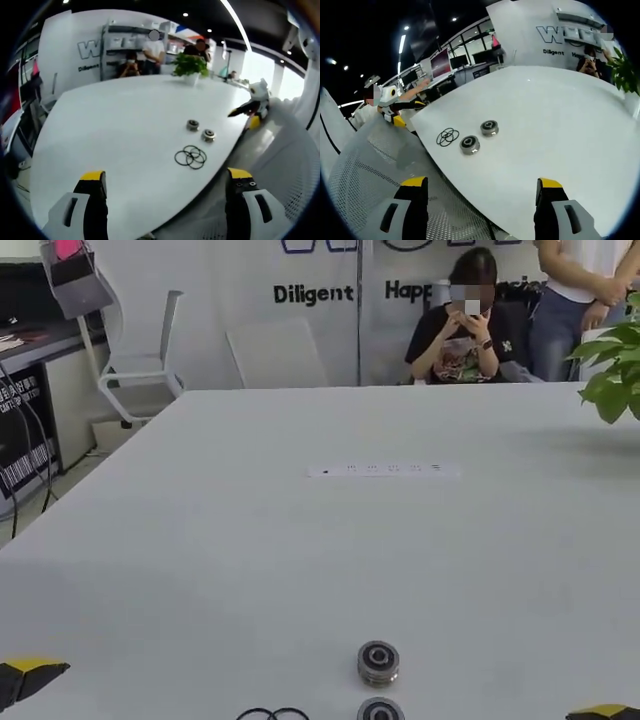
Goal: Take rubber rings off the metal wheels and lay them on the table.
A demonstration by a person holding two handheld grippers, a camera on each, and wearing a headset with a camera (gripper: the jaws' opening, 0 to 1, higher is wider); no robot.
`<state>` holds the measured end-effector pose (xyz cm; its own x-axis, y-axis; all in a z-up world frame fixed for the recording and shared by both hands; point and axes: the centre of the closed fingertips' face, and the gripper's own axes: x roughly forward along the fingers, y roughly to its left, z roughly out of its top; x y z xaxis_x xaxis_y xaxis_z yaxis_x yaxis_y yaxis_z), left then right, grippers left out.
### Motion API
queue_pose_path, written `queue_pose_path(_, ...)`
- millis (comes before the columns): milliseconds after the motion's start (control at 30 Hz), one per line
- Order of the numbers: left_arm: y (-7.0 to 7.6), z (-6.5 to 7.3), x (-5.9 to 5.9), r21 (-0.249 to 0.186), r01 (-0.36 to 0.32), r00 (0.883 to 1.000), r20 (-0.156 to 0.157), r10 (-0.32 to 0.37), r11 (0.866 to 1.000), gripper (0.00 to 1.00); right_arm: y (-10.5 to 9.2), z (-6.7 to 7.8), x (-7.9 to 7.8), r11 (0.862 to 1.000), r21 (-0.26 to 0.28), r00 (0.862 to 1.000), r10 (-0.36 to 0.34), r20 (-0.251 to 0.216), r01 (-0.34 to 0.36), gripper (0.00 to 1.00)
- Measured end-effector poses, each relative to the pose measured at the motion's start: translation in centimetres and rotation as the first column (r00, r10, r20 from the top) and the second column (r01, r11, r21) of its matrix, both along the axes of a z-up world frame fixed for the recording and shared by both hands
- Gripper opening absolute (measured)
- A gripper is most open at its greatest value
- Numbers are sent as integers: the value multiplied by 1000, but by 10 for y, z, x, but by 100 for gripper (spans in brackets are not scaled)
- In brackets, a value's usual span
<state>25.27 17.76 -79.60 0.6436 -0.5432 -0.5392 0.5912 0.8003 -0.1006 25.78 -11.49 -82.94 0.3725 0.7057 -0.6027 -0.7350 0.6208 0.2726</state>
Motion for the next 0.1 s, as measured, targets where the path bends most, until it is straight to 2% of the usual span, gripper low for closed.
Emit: queue_pose_path(100, 1, -1, 0, 13, 1, 1000, -1, -1, 1000, 100, 0, 0, 0, 1000, 0, 1000, -1, -1, 1, 88)
